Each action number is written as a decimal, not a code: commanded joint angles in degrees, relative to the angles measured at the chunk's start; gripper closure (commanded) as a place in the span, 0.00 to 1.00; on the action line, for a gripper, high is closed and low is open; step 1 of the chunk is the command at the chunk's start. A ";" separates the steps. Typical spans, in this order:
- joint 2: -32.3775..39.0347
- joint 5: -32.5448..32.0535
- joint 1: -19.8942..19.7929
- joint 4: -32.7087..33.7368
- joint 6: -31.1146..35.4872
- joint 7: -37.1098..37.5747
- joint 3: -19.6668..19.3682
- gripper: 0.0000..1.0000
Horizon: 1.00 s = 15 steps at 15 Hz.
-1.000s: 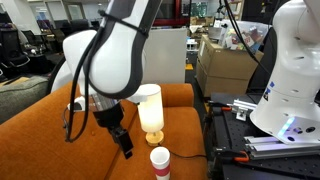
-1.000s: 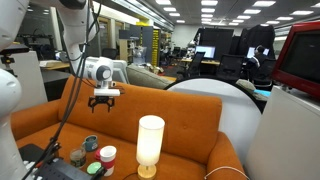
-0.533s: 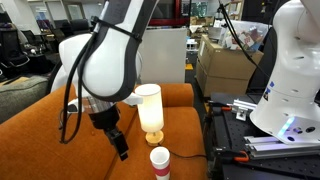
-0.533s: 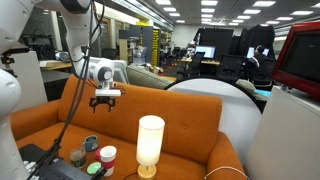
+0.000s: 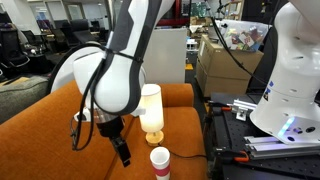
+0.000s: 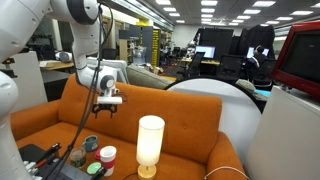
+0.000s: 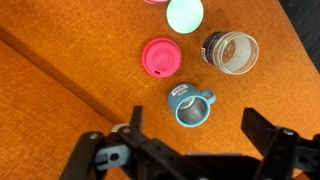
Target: Put the pink lid on top of the white cup
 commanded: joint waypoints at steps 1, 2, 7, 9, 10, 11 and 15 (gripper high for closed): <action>6.35 -2.28 -2.62 4.41 2.15 0.12 2.06 0.00; 8.08 -3.16 -2.42 5.69 2.00 0.69 1.76 0.00; 16.02 -6.81 -1.10 11.76 0.25 2.21 1.62 0.00; 15.81 -7.42 -1.81 10.49 1.29 2.63 2.17 0.00; 16.50 -7.58 -1.67 11.16 1.29 2.66 2.17 0.00; 16.75 -7.60 -1.65 11.61 1.28 2.66 2.17 0.00; 16.75 -7.59 -1.68 11.94 1.22 2.64 2.17 0.00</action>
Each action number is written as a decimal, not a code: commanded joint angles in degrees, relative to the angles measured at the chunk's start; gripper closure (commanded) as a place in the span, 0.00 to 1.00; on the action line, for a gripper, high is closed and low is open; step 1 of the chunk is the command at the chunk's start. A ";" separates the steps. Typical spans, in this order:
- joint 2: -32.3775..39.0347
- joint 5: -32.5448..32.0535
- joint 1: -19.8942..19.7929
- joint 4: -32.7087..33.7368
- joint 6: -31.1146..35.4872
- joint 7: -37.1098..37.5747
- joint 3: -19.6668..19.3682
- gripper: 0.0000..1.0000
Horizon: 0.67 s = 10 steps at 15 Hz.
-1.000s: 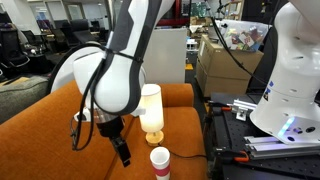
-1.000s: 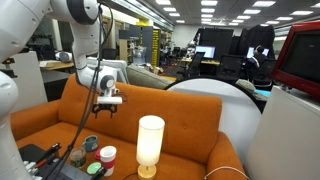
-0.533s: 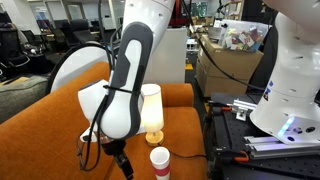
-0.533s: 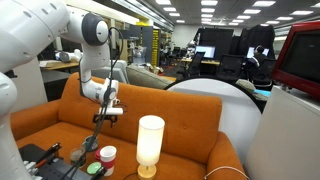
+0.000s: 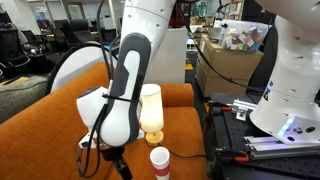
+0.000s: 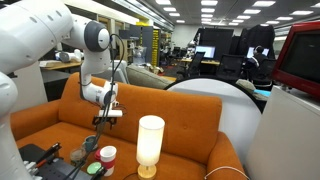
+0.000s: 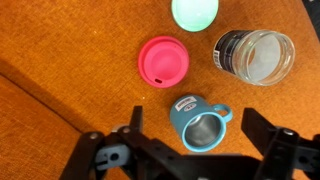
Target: Put the pink lid on top of the white cup
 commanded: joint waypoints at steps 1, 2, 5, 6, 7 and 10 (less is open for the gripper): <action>0.37 -1.84 -0.99 0.32 -0.24 1.24 0.89 0.00; 0.36 -2.31 -0.13 0.82 -0.15 1.87 0.09 0.00; 2.28 -4.27 1.06 3.47 0.55 4.05 -1.03 0.00; 3.24 -4.69 1.46 4.57 1.00 5.14 -1.32 0.00; 4.17 -5.05 1.71 5.65 0.97 5.88 -1.46 0.00; 8.69 -6.48 3.28 9.51 1.60 8.94 -2.76 0.00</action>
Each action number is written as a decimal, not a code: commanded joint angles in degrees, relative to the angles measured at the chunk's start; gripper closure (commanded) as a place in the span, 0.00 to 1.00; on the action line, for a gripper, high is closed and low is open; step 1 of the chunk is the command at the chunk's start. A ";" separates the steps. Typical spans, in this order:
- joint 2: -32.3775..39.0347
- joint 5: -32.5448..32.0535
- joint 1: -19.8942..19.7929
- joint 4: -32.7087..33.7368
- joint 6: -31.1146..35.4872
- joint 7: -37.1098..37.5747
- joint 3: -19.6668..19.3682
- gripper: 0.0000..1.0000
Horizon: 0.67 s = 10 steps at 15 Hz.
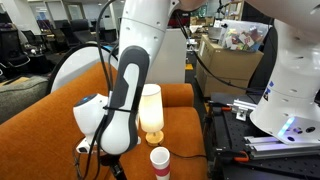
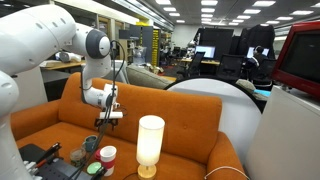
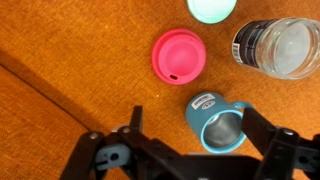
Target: Put the pink lid on top of the white cup
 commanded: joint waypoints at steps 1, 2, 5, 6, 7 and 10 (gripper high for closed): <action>5.29 -2.67 2.66 4.93 1.33 4.67 -2.46 0.00; 6.76 -3.17 3.53 5.93 1.51 5.94 -3.29 0.00; 10.90 -4.52 5.76 8.91 1.53 9.38 -5.18 0.00; 12.32 -4.84 6.77 10.10 2.08 10.59 -5.95 0.00; 13.81 -5.10 7.55 11.57 2.23 11.73 -6.54 0.00; 17.52 -5.05 9.45 14.87 2.57 14.86 -7.91 0.00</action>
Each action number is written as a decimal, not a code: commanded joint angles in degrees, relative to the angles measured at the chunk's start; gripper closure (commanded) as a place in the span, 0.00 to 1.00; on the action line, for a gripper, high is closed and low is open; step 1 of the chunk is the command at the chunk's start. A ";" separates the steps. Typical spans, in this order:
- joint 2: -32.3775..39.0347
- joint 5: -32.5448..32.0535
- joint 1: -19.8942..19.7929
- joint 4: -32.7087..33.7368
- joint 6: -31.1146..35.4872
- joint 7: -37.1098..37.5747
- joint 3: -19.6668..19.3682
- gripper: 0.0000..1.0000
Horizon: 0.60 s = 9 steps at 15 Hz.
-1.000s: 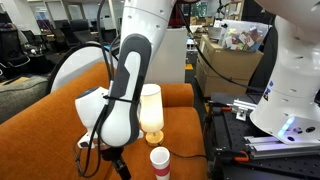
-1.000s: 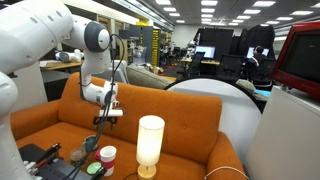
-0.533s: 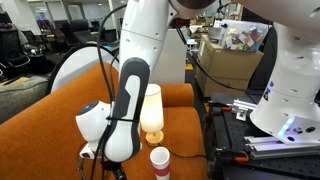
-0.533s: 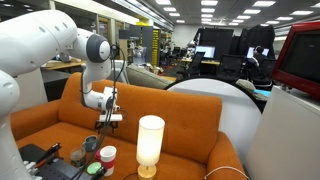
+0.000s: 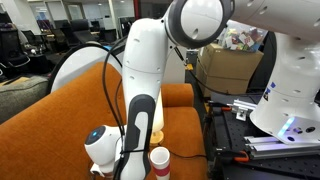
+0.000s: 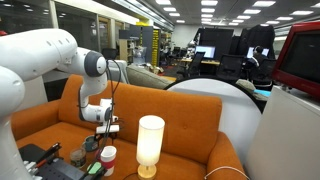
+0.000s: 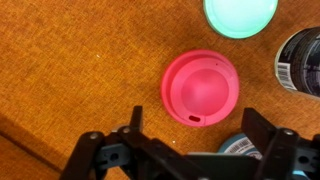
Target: Put the pink lid on top of the white cup
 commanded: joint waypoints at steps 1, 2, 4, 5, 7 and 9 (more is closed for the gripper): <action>3.90 -1.15 2.43 4.30 0.77 4.36 -2.08 0.00; 5.01 -1.08 2.72 5.27 0.71 4.94 -2.22 0.00; 6.66 -0.97 2.95 6.53 0.53 5.49 -2.02 0.00; 7.36 -0.87 2.75 7.18 0.46 5.41 -1.65 0.00; 8.12 -0.91 2.71 7.79 0.27 5.25 -1.38 0.00; 8.39 -0.85 2.42 8.12 0.14 4.97 -1.14 0.00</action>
